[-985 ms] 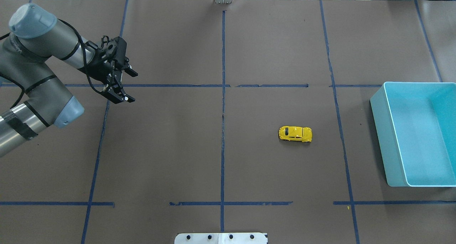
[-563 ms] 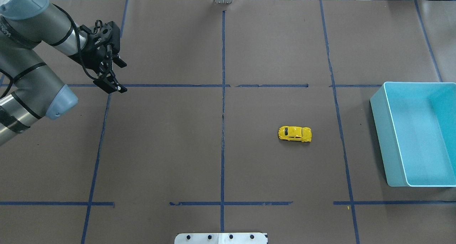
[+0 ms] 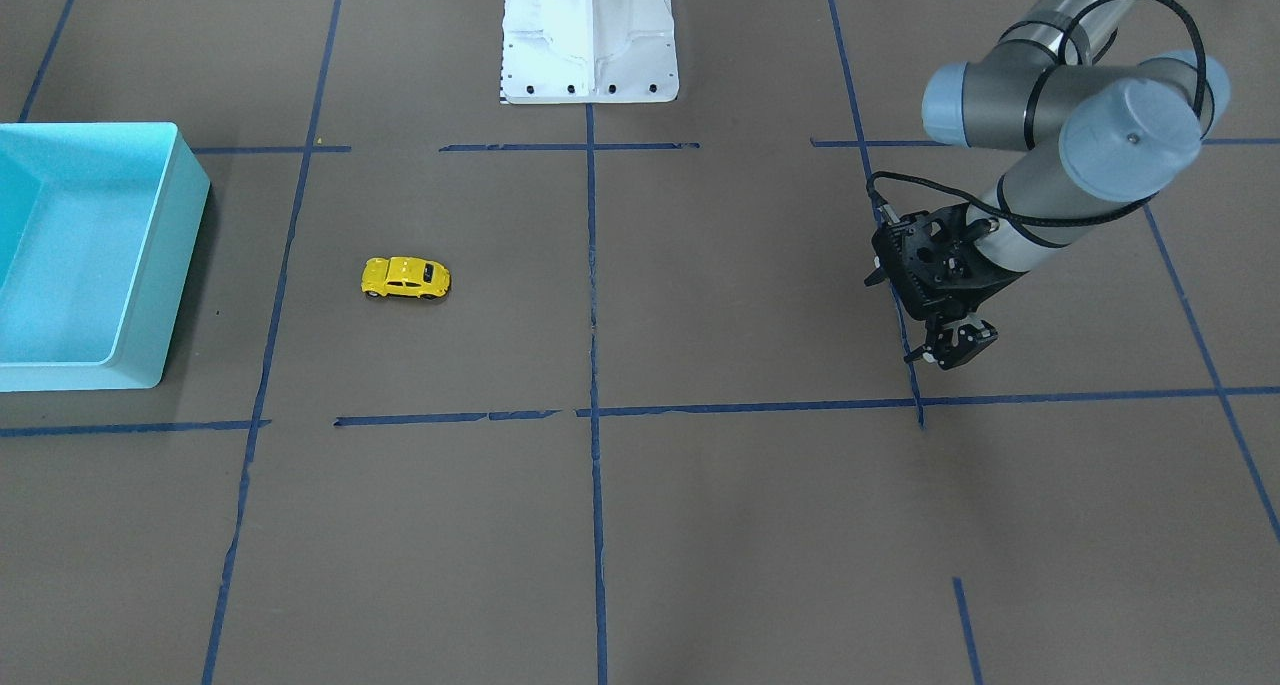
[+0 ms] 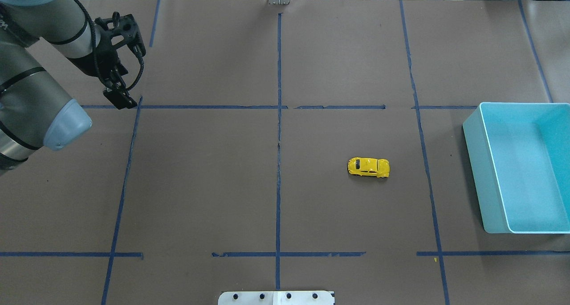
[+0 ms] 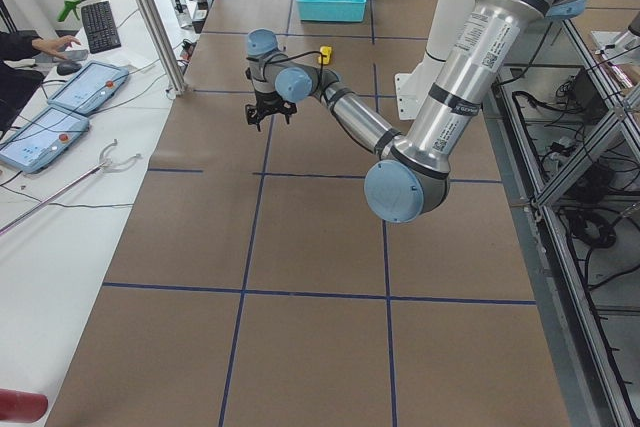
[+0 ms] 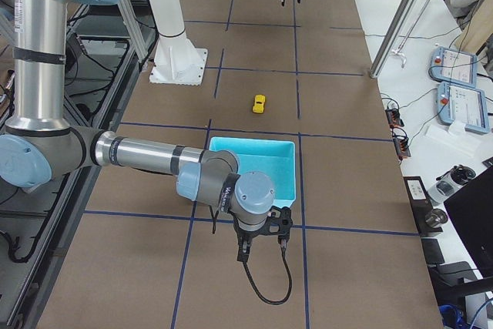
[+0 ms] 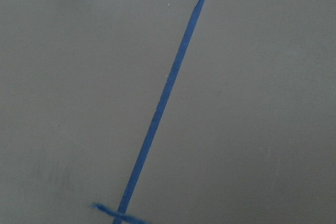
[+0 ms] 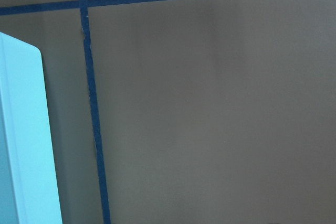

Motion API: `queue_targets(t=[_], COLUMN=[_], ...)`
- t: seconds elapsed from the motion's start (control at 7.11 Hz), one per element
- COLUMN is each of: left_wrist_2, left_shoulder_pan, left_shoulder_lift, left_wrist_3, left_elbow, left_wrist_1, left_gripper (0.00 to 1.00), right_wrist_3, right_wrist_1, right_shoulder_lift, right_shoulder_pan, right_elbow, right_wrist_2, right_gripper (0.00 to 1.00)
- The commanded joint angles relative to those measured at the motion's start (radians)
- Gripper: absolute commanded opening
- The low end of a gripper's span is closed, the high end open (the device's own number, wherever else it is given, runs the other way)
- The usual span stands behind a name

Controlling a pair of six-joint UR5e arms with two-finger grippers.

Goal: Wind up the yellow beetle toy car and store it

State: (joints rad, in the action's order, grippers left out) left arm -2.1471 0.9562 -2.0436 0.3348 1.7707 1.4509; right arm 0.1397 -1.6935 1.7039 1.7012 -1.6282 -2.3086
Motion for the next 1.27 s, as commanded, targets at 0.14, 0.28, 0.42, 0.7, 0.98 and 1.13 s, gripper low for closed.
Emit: queue_targets(t=[0.14,0.28,0.42,0.7,0.98,1.13], left_wrist_2=[0.072,0.064,0.062,-0.044,-0.143,-0.173], left_shoulder_pan=[0.132,0.183,0.231,0.352,0.430,0.456], left_shoulder_lift=[-0.001,0.008,0.038,0.140,0.282,0.368], left_wrist_3=[-0.412,-0.451,-0.451,-0.442,-0.444,-0.444], left_elbow=[0.035,0.023,0.020,-0.043,-0.100,-0.102], left_wrist_1=[-0.156,-0.158,-0.159,-0.123,0.056,0.106], left_gripper=[1.00,1.00,1.00,1.00,1.00,1.00], right_wrist_3=[-0.003,0.004,0.006,0.008,0.008,0.008], right_wrist_1=[0.002,0.003,0.005,0.002,0.000,0.000], right_shoulder_lift=[-0.013,-0.030,-0.062,-0.064,-0.064,-0.073], right_shoulder_pan=[-0.002,-0.008,-0.056,-0.168,-0.256,-0.326], right_elbow=[-0.002,-0.037,-0.088,-0.203,-0.284,-0.326], right_wrist_2=[0.000,0.001,0.035,0.087,0.103,0.107], right_gripper=[1.00,1.00,1.00,1.00,1.00,1.00])
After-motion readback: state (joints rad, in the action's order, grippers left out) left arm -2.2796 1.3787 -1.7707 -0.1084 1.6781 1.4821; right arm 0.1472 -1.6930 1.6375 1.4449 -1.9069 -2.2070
